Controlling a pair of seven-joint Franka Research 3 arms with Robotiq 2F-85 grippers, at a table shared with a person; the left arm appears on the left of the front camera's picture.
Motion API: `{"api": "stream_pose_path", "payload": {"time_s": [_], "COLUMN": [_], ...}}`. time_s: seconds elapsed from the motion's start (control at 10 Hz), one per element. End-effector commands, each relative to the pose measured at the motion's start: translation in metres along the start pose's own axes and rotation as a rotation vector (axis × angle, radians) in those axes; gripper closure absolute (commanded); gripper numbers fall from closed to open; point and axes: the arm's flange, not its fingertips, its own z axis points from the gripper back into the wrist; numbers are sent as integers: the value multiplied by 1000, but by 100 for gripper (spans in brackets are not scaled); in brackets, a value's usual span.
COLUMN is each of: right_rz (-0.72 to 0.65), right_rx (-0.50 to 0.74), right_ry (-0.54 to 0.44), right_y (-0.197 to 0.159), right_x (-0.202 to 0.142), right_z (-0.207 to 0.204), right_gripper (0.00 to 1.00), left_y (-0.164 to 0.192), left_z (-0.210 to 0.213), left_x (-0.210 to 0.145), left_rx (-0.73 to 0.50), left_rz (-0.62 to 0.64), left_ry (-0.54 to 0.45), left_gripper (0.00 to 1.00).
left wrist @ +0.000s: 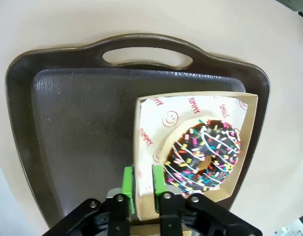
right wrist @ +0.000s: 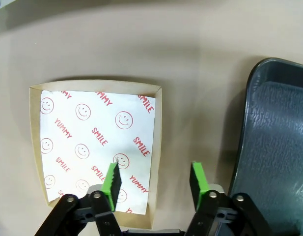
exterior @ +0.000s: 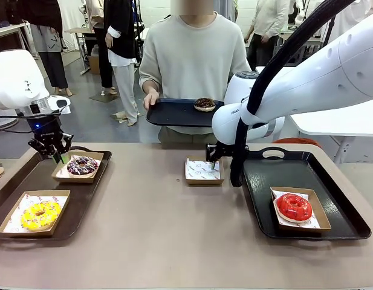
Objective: Individually package the donuts and arrange them on the tray.
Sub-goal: Place the picked Paper togo box on the Handle tray while simultaneously picking up another Paper togo box from the table with the other hand.
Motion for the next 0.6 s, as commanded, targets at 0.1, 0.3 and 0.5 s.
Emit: {"api": "stream_pose_path", "payload": {"time_s": [0.1, 0.3, 0.5], "right_rz": [1, 3, -1], "right_rx": [21, 33, 25], "right_ry": [6, 8, 1], "right_y": [-2, -5, -3], "right_x": [3, 3, 4], "right_z": [-1, 0, 5], "right_gripper": [100, 100, 100], "left_y": [0, 0, 5], "left_z": [2, 3, 7], "left_x": [6, 5, 2], "left_rx": [13, 1, -23], "left_rz": [-26, -23, -22], "left_ry": [11, 16, 12], "left_gripper": [0, 0, 28]}}
